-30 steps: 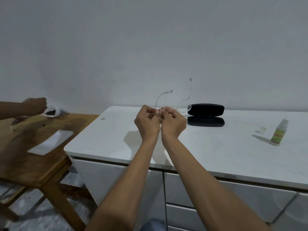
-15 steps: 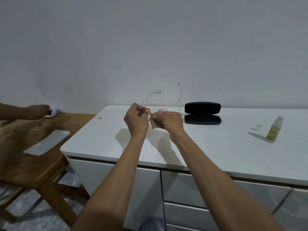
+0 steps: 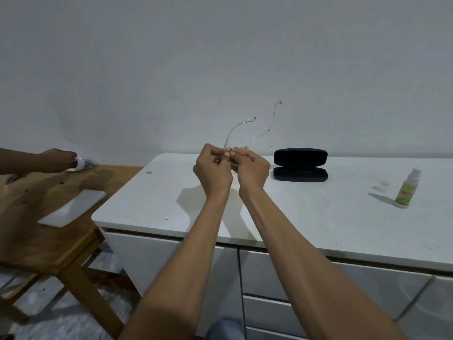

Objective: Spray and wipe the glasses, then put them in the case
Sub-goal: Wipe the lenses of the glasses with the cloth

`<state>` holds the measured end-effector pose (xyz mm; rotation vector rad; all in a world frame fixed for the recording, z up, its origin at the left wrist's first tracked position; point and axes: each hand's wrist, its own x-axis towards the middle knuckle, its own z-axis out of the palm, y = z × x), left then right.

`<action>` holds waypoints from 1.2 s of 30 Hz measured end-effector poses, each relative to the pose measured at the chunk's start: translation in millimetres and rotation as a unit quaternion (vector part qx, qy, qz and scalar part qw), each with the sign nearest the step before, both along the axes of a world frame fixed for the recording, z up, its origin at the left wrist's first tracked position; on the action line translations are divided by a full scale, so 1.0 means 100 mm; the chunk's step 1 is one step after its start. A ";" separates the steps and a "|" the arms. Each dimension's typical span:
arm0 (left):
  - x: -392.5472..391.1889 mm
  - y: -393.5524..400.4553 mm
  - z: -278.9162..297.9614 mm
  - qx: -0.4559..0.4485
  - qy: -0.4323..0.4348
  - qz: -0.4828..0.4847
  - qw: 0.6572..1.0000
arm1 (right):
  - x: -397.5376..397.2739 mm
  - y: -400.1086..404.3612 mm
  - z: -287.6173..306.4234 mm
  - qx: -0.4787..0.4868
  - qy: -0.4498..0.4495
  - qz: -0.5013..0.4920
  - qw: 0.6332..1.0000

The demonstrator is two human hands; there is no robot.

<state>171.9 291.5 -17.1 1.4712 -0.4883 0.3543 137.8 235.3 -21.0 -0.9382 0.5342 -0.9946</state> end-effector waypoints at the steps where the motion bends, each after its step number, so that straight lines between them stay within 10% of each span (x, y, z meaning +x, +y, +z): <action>1: 0.02 0.01 0.00 0.003 0.001 0.000 1.000 | -0.04 -0.02 0.01 -0.005 0.004 0.031 0.999; 11: 0.34 0.18 -0.08 0.060 -0.003 -0.003 0.998 | -0.21 -0.17 0.00 -0.081 0.125 0.210 0.966; 36: 1.14 0.88 -0.55 0.172 -0.046 0.103 0.979 | -0.52 -0.66 0.11 -0.223 0.184 0.039 0.957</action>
